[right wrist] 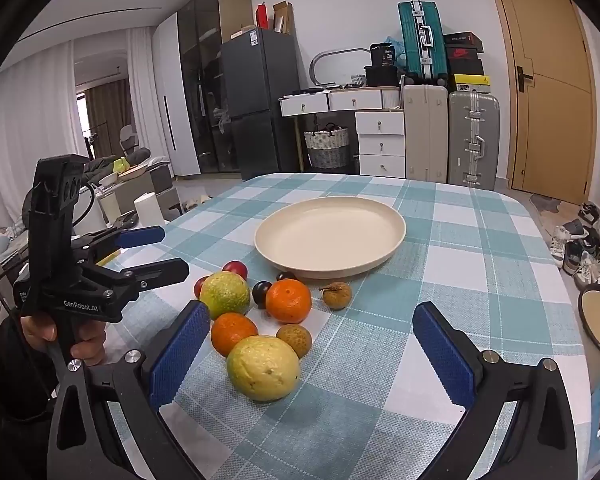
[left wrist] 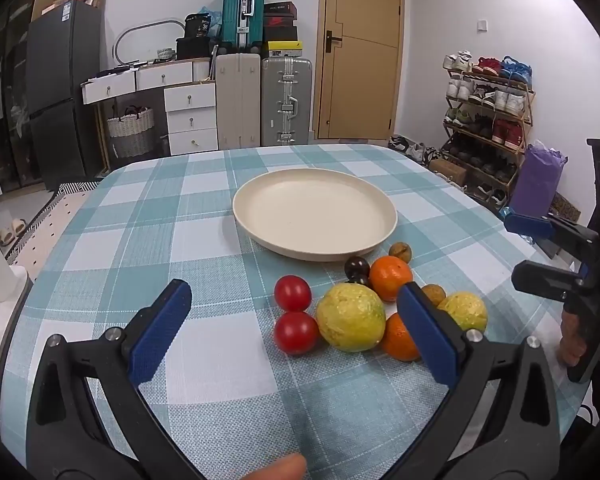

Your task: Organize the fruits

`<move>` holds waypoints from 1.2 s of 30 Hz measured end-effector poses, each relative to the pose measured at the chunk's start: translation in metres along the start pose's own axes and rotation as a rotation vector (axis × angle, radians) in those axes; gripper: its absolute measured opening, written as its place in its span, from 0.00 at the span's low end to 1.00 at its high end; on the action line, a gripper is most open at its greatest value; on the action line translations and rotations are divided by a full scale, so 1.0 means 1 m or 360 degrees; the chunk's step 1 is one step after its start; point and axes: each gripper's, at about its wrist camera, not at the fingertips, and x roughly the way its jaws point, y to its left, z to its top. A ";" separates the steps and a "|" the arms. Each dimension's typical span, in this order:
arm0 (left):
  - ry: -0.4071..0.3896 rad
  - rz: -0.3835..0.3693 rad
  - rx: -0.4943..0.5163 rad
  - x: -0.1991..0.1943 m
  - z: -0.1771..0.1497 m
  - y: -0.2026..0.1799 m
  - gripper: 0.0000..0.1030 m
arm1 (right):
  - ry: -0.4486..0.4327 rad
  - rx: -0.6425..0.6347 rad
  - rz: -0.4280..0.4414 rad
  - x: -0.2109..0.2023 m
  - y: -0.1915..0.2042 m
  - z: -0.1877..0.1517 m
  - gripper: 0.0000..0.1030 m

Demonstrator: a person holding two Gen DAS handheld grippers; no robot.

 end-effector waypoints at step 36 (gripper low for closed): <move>0.0009 -0.0003 -0.0009 0.002 0.000 0.003 0.99 | 0.0009 -0.0032 0.0006 0.003 0.007 0.001 1.00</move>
